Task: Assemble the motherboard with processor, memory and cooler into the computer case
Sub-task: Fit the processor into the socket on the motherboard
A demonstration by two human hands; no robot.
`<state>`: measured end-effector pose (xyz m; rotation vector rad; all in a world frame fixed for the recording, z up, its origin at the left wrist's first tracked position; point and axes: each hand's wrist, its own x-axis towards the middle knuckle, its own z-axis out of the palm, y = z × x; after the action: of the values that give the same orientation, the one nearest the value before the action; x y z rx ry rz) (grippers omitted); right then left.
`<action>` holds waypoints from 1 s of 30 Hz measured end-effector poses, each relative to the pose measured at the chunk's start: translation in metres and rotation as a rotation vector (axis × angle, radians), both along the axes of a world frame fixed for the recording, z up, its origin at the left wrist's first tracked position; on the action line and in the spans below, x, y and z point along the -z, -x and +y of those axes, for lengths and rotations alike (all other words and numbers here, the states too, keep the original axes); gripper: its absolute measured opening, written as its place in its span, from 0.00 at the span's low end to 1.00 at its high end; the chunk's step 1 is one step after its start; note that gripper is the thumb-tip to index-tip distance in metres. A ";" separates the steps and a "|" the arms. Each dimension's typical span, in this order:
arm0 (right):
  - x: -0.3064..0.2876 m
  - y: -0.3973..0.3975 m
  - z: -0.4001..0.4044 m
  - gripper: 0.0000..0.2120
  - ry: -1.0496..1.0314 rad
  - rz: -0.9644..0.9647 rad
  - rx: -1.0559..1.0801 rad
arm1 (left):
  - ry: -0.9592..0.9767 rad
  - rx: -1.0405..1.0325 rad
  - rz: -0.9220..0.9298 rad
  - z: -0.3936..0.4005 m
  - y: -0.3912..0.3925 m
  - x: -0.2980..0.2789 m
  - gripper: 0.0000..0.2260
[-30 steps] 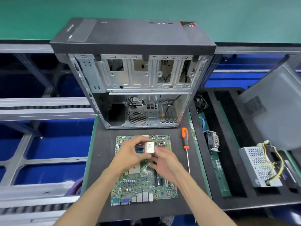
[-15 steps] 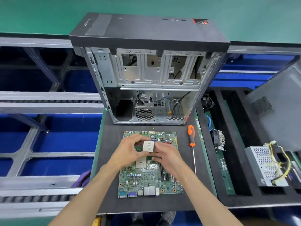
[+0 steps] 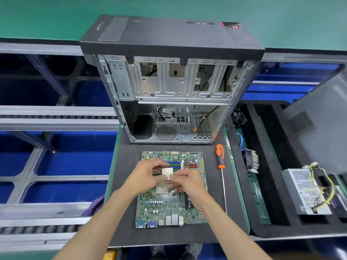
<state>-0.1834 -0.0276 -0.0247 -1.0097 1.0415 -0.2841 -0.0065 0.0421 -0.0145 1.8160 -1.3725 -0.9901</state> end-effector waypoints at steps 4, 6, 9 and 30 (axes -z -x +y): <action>-0.001 0.000 0.001 0.07 -0.021 0.003 -0.012 | 0.018 0.110 -0.228 -0.001 0.002 -0.003 0.23; -0.001 0.000 0.002 0.08 -0.019 0.012 -0.039 | 0.044 0.134 -0.315 -0.002 0.001 -0.002 0.22; -0.002 0.001 0.002 0.07 -0.023 0.006 -0.064 | 0.047 0.159 -0.397 -0.001 0.000 0.000 0.20; 0.032 0.021 0.002 0.26 1.273 0.515 -0.702 | -0.134 0.165 -0.509 0.016 -0.006 0.022 0.19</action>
<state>-0.2042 -0.0257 -0.0571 -2.6212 0.8185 -0.0683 -0.0002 0.0581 -0.0366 2.1819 -1.8181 -0.7373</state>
